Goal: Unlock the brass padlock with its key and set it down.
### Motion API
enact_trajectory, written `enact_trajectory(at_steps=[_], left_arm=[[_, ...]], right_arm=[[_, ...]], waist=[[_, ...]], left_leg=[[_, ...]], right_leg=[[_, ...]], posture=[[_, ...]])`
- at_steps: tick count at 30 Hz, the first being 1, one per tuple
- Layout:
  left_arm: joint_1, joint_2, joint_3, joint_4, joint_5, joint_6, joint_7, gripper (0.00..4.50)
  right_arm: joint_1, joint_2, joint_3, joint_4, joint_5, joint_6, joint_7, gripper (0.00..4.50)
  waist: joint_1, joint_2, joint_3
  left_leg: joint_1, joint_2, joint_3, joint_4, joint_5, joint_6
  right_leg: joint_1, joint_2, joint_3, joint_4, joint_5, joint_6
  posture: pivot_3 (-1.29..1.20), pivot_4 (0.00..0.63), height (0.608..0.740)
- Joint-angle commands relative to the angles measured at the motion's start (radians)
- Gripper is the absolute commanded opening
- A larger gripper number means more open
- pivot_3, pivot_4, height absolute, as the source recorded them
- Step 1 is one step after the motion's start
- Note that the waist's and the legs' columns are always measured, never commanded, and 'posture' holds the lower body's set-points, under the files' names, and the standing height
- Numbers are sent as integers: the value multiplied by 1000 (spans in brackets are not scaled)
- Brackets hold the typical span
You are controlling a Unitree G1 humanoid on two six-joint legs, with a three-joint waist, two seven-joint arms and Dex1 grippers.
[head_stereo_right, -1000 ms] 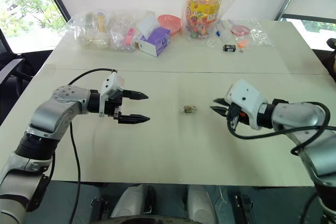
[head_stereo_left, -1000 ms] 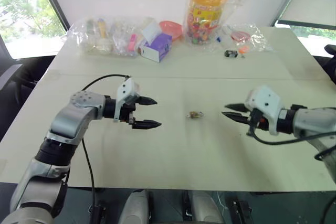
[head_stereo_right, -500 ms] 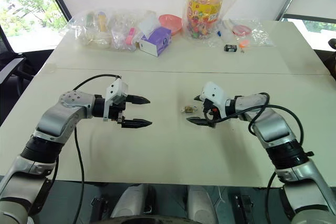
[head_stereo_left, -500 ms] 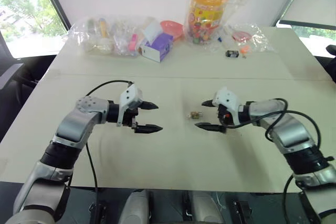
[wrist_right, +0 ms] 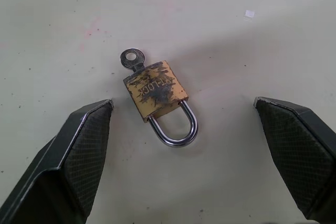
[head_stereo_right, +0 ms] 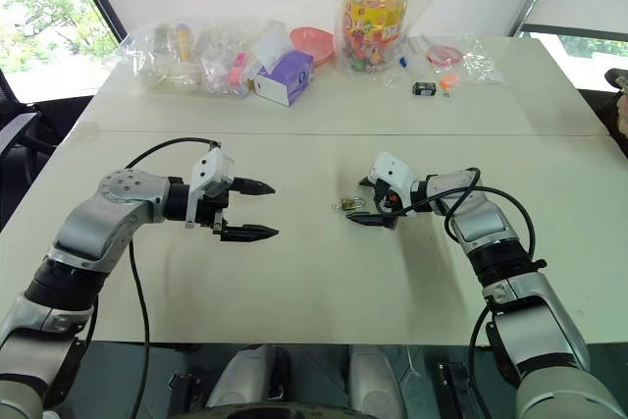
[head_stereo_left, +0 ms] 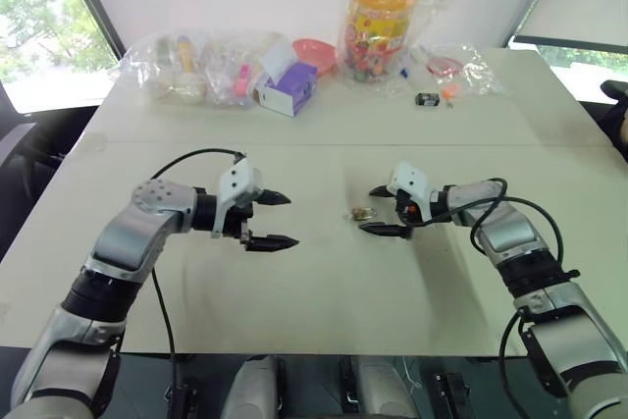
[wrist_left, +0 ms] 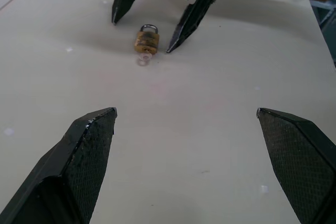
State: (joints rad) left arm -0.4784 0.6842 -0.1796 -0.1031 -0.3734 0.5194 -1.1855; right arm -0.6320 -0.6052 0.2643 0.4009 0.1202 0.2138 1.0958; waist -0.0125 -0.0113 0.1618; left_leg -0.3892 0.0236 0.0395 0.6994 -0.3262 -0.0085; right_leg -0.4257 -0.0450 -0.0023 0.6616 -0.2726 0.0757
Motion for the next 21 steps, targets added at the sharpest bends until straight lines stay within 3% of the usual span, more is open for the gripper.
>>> enact_trajectory(at_steps=[1, 4, 7, 11, 12, 17, 21], left_arm=[[2, 20, 31, -43, -8, 1, 10, 4500], [1, 26, 36, -47, -15, 7, 15, 4500], [1, 27, 35, -46, -16, 5, 19, 4500], [2, 26, 33, -48, -17, 4, 23, 4500], [2, 26, 33, -47, -17, 4, 23, 4500], [-8, 17, 28, -32, -17, 0, 25, 4500], [-22, 0, 49, -10, -52, 44, 35, 4500]], right_arm=[[-2, 16, 11, 25, -34, -27, 9, 4450], [1, 24, 18, 28, -46, -39, 14, 4450], [-1, 33, 18, 33, -52, -43, 21, 3114], [-7, 45, 18, 55, -63, -45, 30, 983], [-9, 48, 18, 60, -64, -45, 31, 652], [5, 35, 26, 50, -96, -57, 14, 669], [60, -11, 1, -106, -172, -151, -94, 669]], waist=[[-1, 0, 0], [-2, 0, 0], [-4, 0, 0], [-4, 0, 0], [-3, 0, 0], [-3, 0, 0], [0, 0, 0]], left_leg=[[0, 0, 0, 0, 0, 0], [0, 1, 0, 0, 0, 0], [1, 1, 0, 0, 0, 0], [1, 1, 1, 0, 0, -1], [1, 1, 1, 0, 0, -1], [2, 1, 1, 0, 0, -1], [2, 1, 1, 0, 0, -1]], right_leg=[[0, 0, 0, 0, 0, 0], [0, 0, 0, 0, 0, 0], [0, 0, 0, 0, 0, 0], [0, 0, 0, 1, 0, 0], [0, 0, 0, 1, 0, 0], [1, 0, 0, 2, 0, 0], [1, -1, 0, 2, 0, 0]], posture=[[0, 150, 740], [0, 150, 740], [0, 150, 740], [0, 150, 740], [0, 150, 740], [0, 150, 740], [0, 150, 740]])
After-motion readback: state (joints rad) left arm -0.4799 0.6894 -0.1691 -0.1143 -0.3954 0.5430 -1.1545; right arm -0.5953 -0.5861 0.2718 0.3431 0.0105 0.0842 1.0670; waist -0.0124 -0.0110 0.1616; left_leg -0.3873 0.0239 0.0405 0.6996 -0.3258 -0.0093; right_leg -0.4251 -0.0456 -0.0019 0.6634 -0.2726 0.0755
